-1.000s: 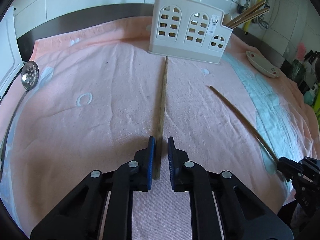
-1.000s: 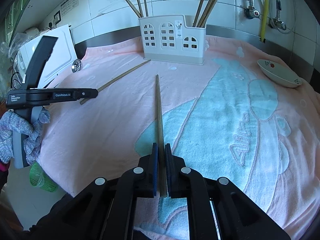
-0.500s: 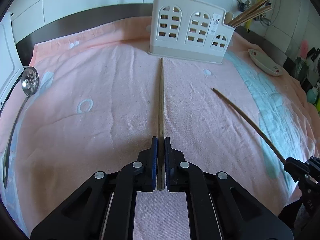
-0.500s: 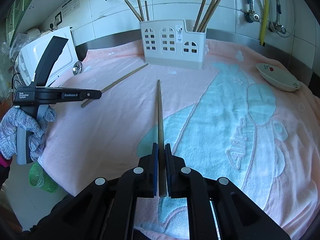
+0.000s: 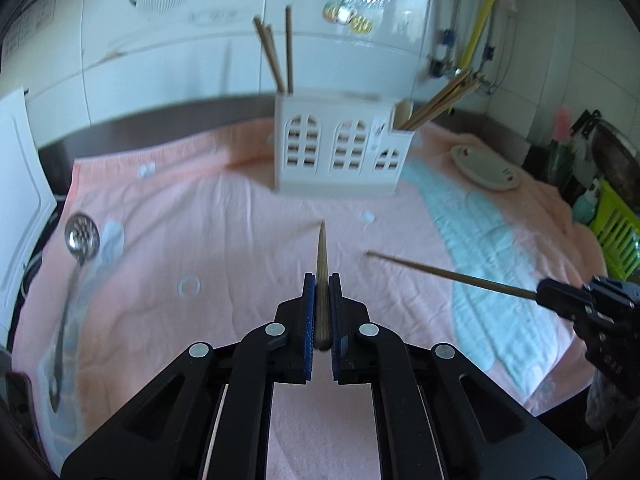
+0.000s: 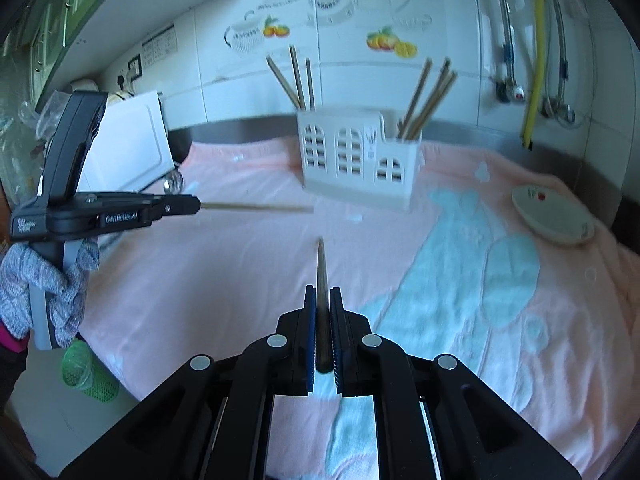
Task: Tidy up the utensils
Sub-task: 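Grasp a chopstick with the right tool while the left tool grasps the other, then lift both chopsticks upright and carry them over the white holder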
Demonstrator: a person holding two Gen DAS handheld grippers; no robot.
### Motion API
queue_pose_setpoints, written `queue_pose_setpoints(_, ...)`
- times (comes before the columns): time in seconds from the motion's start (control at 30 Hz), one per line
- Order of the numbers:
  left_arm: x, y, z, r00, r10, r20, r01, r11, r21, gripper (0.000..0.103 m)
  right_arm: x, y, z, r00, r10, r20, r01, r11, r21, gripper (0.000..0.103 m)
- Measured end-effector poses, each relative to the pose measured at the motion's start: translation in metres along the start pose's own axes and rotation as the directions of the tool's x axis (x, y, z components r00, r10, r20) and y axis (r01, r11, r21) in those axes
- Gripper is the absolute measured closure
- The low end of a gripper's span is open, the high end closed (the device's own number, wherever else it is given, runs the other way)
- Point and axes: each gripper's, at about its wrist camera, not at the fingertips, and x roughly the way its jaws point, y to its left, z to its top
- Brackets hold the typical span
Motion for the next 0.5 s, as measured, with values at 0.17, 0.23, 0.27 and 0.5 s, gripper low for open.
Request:
queue_pose_setpoints(0.17,-0.009,-0.006,0.021,0.999,-0.013,0.032,0.012,1.000,0.026,0.098,-0.002,-0.005,0.039,1.000,0.006,0.017,-0.006,1.000,-0.012,0.096)
queue_pose_setpoints(0.23,-0.010,-0.008,0.033,0.999,-0.030,0.038,0.029,0.999,0.031,0.098,0.001,-0.010,0.059,1.000,0.013,0.009,-0.013,1.000,-0.004,0.096)
queue_pose_setpoints(0.27,-0.011,-0.008,0.038,0.998,-0.036,0.042,0.035,0.999,0.036,0.098,0.003,-0.013,0.068,1.000,0.010,-0.001,-0.010,1.000,-0.002,0.096)
queue_pose_setpoints(0.5,-0.016,-0.010,0.080,0.996,-0.061,0.063,0.057,0.997,0.056,0.098,0.005,-0.035,0.125,1.000,0.016,-0.017,-0.016,1.000,0.006,0.097)
